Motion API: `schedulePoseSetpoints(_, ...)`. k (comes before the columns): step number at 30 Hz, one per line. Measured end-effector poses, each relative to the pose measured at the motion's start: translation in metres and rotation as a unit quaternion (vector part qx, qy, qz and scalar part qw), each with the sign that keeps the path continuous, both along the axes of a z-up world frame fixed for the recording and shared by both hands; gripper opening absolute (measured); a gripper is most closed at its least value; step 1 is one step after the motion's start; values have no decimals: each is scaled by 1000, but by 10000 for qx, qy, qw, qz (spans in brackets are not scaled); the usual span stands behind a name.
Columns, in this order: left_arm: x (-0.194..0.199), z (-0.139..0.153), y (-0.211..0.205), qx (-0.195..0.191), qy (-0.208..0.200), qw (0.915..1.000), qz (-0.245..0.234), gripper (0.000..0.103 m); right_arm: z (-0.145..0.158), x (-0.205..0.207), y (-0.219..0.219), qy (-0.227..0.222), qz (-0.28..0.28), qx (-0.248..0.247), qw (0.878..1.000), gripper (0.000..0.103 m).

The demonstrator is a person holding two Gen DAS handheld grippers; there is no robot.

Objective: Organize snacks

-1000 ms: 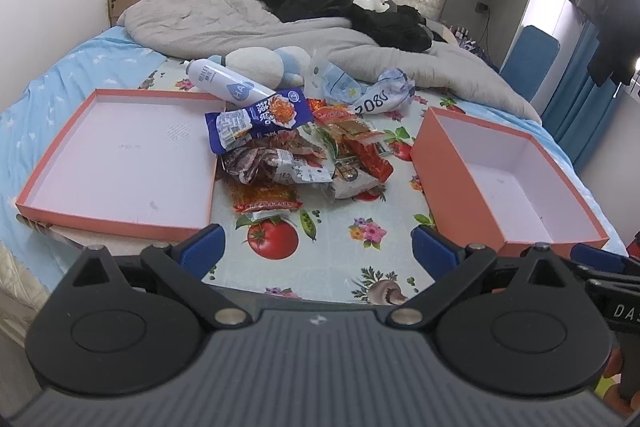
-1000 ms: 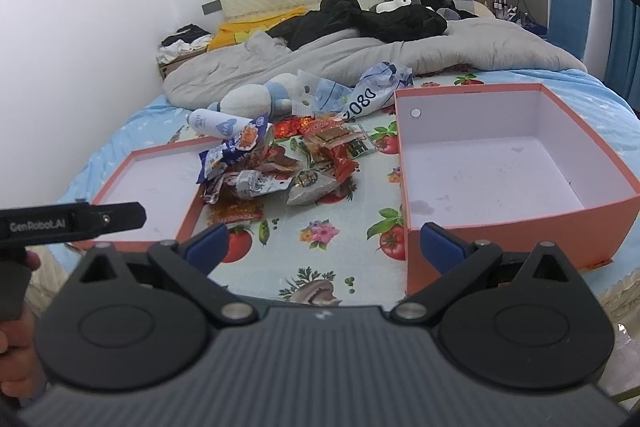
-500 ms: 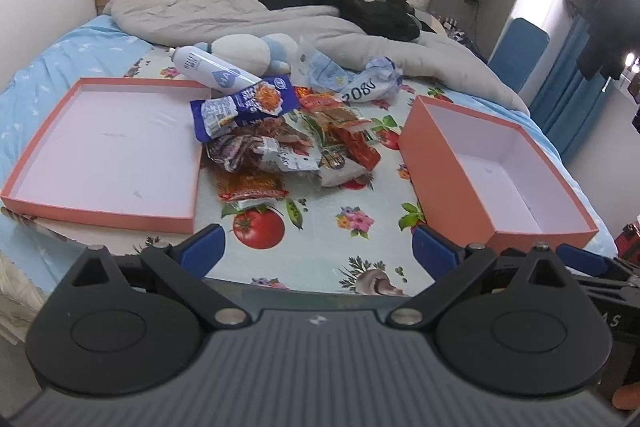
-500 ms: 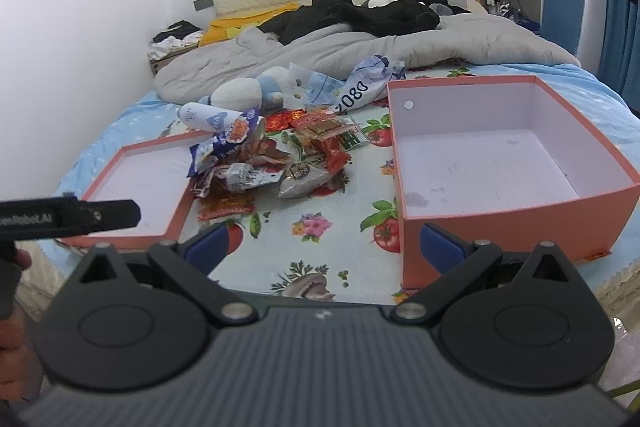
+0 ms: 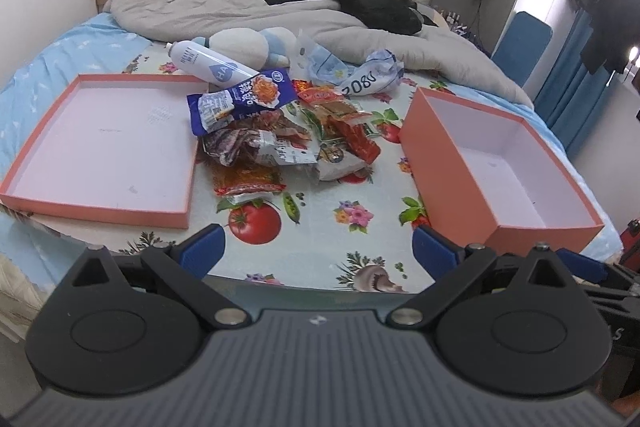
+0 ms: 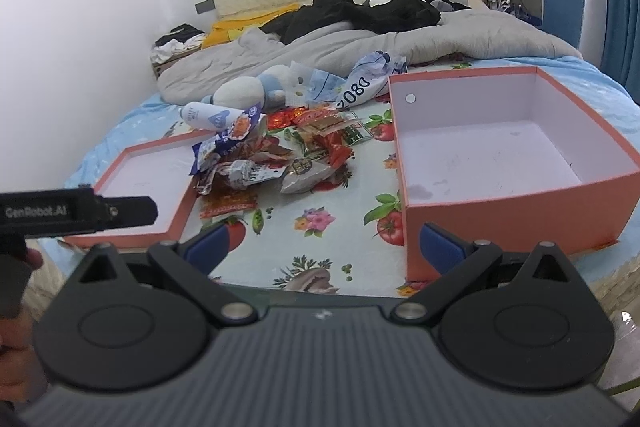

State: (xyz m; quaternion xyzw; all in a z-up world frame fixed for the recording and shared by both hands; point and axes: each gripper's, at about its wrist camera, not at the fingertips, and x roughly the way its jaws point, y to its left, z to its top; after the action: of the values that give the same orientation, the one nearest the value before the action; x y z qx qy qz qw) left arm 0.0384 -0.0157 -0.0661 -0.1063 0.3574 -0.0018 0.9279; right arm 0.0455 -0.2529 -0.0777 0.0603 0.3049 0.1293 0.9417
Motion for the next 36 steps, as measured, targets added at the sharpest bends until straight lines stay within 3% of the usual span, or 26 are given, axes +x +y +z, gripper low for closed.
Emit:
schedulePoseSetpoints(9,9,-12,11,-115,99,9998,111,101,-5,1,3,-84,41,-29,10000,101)
schedulePoseSetpoints(17,26,-25,15,210,152,9996,69,101,-12,12,14,-118,209,-96,9997,98)
schedulePoseSetpoints(28,58,-40,30,49,95,9999,120,100,-25,31,34,-246,364,-430,9981,69)
schedulePoseSetpoints(36,85,-49,49,-194,46,9996,209,97,-35,55,56,-393,558,-549,9962,64)
